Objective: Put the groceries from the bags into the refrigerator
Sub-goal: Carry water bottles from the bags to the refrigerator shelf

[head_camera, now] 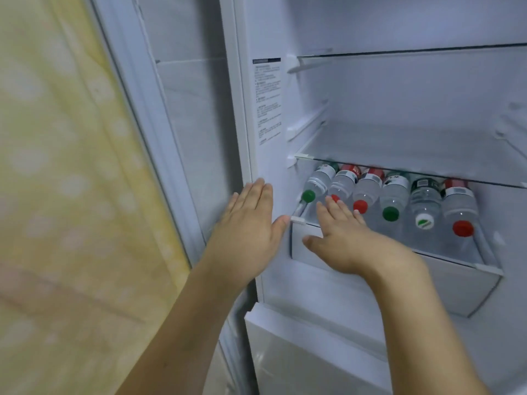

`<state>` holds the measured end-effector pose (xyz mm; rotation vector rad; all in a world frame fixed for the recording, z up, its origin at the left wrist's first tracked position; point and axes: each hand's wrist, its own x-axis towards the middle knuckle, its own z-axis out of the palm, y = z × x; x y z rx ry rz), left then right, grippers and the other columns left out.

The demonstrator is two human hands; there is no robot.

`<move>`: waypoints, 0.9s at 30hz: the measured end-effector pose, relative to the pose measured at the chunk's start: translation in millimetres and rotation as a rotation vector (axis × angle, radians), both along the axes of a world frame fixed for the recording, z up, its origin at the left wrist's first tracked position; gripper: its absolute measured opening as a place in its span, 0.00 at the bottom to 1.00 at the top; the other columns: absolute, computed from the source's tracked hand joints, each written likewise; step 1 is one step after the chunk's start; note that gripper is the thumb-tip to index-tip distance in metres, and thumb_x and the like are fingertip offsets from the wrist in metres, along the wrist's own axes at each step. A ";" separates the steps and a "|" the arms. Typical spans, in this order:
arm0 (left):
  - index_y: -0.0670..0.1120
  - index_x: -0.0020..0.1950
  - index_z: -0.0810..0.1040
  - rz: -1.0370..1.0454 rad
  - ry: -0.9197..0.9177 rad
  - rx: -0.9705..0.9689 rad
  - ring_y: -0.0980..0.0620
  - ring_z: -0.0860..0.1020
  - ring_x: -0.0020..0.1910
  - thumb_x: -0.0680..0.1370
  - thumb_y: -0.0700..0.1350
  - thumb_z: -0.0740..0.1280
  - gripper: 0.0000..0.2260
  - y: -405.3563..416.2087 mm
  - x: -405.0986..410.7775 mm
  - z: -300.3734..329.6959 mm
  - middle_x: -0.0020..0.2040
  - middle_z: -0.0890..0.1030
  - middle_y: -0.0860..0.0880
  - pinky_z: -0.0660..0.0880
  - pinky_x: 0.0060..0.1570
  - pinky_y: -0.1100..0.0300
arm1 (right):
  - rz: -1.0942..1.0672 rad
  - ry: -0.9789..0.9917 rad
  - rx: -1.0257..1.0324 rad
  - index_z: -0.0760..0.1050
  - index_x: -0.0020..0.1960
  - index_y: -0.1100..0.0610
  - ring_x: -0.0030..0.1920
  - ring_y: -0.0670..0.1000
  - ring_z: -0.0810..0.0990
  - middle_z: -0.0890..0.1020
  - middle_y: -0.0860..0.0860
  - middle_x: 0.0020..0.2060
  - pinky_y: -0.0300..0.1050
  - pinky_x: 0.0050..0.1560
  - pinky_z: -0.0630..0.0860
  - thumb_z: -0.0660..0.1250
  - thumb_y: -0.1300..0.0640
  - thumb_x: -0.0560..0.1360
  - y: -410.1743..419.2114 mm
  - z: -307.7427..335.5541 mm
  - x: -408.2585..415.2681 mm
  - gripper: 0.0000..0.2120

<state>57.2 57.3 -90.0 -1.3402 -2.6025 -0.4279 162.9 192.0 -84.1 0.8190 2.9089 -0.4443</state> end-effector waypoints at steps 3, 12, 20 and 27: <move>0.45 0.81 0.46 0.066 -0.006 -0.024 0.52 0.45 0.80 0.84 0.57 0.49 0.29 -35.2 2.0 8.8 0.82 0.46 0.48 0.42 0.78 0.54 | 0.065 -0.002 -0.014 0.36 0.79 0.56 0.78 0.52 0.34 0.35 0.53 0.78 0.49 0.75 0.35 0.52 0.46 0.83 -27.5 5.3 -5.7 0.34; 0.46 0.81 0.49 0.158 0.010 0.033 0.53 0.46 0.80 0.84 0.57 0.51 0.29 -125.3 23.7 27.5 0.82 0.49 0.49 0.42 0.77 0.58 | 0.250 0.020 -0.003 0.37 0.80 0.55 0.78 0.52 0.35 0.35 0.52 0.78 0.49 0.75 0.36 0.51 0.46 0.83 -101.2 17.3 -23.8 0.34; 0.45 0.81 0.45 0.381 0.032 -0.047 0.52 0.44 0.80 0.84 0.58 0.49 0.30 -190.1 36.2 29.6 0.82 0.45 0.48 0.41 0.77 0.56 | 0.394 0.007 -0.014 0.36 0.79 0.56 0.78 0.52 0.34 0.35 0.52 0.78 0.49 0.75 0.36 0.51 0.47 0.84 -157.9 22.6 -34.6 0.33; 0.44 0.81 0.43 0.596 0.013 -0.091 0.51 0.43 0.80 0.84 0.58 0.47 0.30 -245.9 57.0 28.2 0.82 0.43 0.47 0.41 0.77 0.55 | 0.558 -0.005 -0.035 0.36 0.80 0.54 0.78 0.52 0.35 0.36 0.51 0.78 0.49 0.76 0.38 0.51 0.46 0.83 -209.4 21.4 -42.8 0.33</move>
